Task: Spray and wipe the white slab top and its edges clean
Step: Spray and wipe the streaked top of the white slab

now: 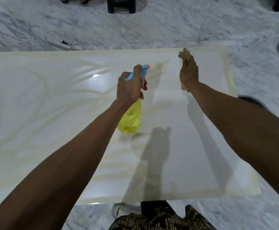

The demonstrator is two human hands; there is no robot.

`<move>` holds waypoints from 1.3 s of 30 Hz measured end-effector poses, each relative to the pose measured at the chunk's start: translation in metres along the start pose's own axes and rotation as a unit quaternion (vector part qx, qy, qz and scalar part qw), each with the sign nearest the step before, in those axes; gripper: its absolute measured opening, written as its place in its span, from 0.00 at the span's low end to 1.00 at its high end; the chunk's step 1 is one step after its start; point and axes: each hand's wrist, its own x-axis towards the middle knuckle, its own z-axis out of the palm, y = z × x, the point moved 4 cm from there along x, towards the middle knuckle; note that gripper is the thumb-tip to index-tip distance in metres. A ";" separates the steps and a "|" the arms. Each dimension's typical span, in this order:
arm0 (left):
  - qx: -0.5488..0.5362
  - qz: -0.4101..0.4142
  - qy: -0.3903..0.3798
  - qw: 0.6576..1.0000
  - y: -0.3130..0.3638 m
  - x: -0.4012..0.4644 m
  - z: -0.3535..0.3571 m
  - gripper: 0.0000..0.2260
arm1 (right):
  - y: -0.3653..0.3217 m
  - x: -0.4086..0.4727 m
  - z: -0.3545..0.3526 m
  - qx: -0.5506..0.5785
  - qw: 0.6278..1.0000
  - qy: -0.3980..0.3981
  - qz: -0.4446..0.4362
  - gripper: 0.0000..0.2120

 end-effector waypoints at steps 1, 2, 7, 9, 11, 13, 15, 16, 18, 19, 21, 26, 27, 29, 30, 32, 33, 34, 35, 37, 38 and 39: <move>-0.004 0.003 0.003 1.000 0.002 0.013 0.001 0.18 | -0.002 0.019 0.006 -0.015 1.000 0.007 -0.010 0.17; -0.005 0.006 0.006 1.000 0.002 0.028 0.003 0.17 | 0.000 0.042 0.017 -0.023 1.000 0.007 -0.001 0.18; 0.001 0.003 0.022 1.000 -0.012 0.074 -0.001 0.17 | 0.036 0.093 0.102 -0.281 0.946 -0.162 0.004 0.30; 0.004 -0.002 0.026 1.000 -0.021 0.083 -0.005 0.16 | 0.045 0.077 0.123 -0.326 0.931 -0.163 -0.038 0.27; 0.014 -0.008 0.025 1.000 -0.032 0.084 -0.011 0.16 | 0.043 0.054 0.126 -0.345 0.920 -0.154 -0.104 0.27; 0.027 -0.020 0.023 0.999 -0.042 0.081 -0.017 0.16 | 0.045 0.031 0.130 -0.370 0.899 -0.163 -0.169 0.26; 0.042 -0.033 0.028 0.998 -0.053 0.073 -0.024 0.18 | 0.049 -0.001 0.133 -0.375 0.888 -0.178 -0.200 0.26; 0.050 -0.038 0.032 0.998 -0.058 0.069 -0.028 0.19 | 0.050 -0.018 0.136 -0.369 0.886 -0.186 -0.212 0.26; 0.051 -0.048 0.034 0.997 -0.063 0.057 -0.034 0.20 | 0.052 -0.053 0.140 -0.365 0.878 -0.205 -0.231 0.27; 0.048 -0.051 0.032 0.997 -0.064 0.047 -0.036 0.19 | 0.052 -0.070 0.139 -0.368 0.873 -0.216 -0.236 0.27; 0.050 -0.055 0.031 0.997 -0.068 0.031 -0.042 0.18 | 0.057 -0.097 0.137 -0.361 0.870 -0.230 -0.244 0.27; 0.052 -0.059 0.018 0.997 -0.090 -0.020 -0.061 0.23 | 0.075 -0.188 0.131 -0.354 0.859 -0.257 -0.266 0.25; 0.053 -0.060 0.010 0.997 -0.095 -0.033 -0.064 0.23 | 0.077 -0.205 0.127 -0.356 0.855 -0.267 -0.266 0.25; 0.047 -0.064 -0.007 0.997 -0.106 -0.063 -0.070 0.26 | 0.086 -0.243 0.121 -0.357 0.846 -0.280 -0.280 0.25; 0.041 -0.069 -0.012 0.997 -0.112 -0.076 -0.072 0.30 | 0.093 -0.259 0.119 -0.359 0.842 -0.286 -0.283 0.26; 0.035 -0.068 -0.012 0.997 -0.123 -0.107 -0.082 0.34 | 0.100 -0.297 0.113 -0.373 0.833 -0.296 -0.280 0.29; 0.037 -0.066 -0.014 0.997 -0.128 -0.123 -0.087 0.34 | 0.100 -0.315 0.110 -0.378 0.832 -0.297 -0.277 0.30; 0.043 -0.065 -0.019 0.997 -0.134 -0.139 -0.092 0.33 | 0.102 -0.332 0.108 -0.374 0.832 -0.308 -0.271 0.30; 0.050 -0.066 -0.024 0.996 -0.139 -0.155 -0.097 0.33 | 0.102 -0.349 0.104 -0.372 0.831 -0.323 -0.258 0.30; 0.057 -0.070 -0.034 0.995 -0.150 -0.183 -0.105 0.37 | 0.106 -0.383 0.098 -0.381 0.828 -0.334 -0.241 0.33; 0.059 -0.070 -0.036 0.995 -0.155 -0.196 -0.110 0.37 | 0.107 -0.395 0.096 -0.382 0.830 -0.337 -0.229 0.35; 0.060 -0.072 -0.036 0.995 -0.160 -0.205 -0.113 0.36 | 0.105 -0.401 0.094 -0.381 0.833 -0.347 -0.204 0.36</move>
